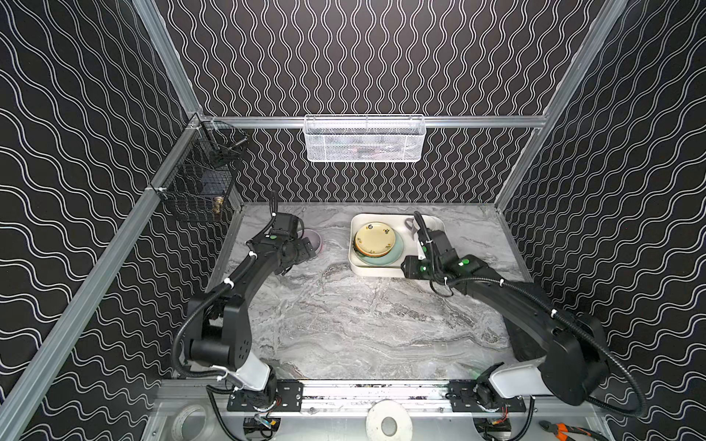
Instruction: Place the mixed dishes into the plastic bin
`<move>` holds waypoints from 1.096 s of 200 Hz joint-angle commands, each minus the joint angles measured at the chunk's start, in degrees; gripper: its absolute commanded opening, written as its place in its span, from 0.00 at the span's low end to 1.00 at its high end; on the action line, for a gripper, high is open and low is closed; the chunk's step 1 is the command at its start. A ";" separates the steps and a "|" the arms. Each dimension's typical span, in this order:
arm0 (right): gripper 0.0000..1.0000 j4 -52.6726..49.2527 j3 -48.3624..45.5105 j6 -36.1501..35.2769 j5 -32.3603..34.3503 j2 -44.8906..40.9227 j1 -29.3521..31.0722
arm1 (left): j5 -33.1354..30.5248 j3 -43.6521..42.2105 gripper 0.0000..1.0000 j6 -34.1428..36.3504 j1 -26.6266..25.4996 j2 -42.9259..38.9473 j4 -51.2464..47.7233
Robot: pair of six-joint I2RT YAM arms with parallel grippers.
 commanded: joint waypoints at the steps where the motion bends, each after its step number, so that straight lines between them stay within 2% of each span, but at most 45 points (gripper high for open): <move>1: 0.54 4.24 -3.84 1.81 -0.92 -2.97 1.08 | -1.02 2.32 0.97 -3.24 0.69 3.35 1.18; 40: 0.54 2.82 -6.71 0.08 1.56 -7.35 1.07 | -1.83 6.35 0.94 -5.19 0.69 9.36 2.05; 65: 0.54 2.34 -7.30 -0.91 2.97 -8.34 1.06 | -4.51 9.44 0.92 -4.85 0.69 12.99 0.83; 136: 0.54 3.40 -7.73 -1.01 0.52 -6.95 1.11 | -4.67 16.21 0.78 -4.64 0.78 20.81 -0.52; 167: 0.54 3.59 -7.92 -1.10 0.98 -6.91 0.98 | -3.45 15.30 0.70 -4.53 0.70 21.11 0.19; 185: 0.54 3.66 -8.01 -1.03 0.71 -6.85 0.98 | -2.45 14.36 0.61 -4.64 0.69 20.85 0.44; 219: 0.54 4.01 -8.44 -0.80 0.15 -7.37 0.98 | -2.18 11.39 0.58 -4.77 -0.08 19.25 0.88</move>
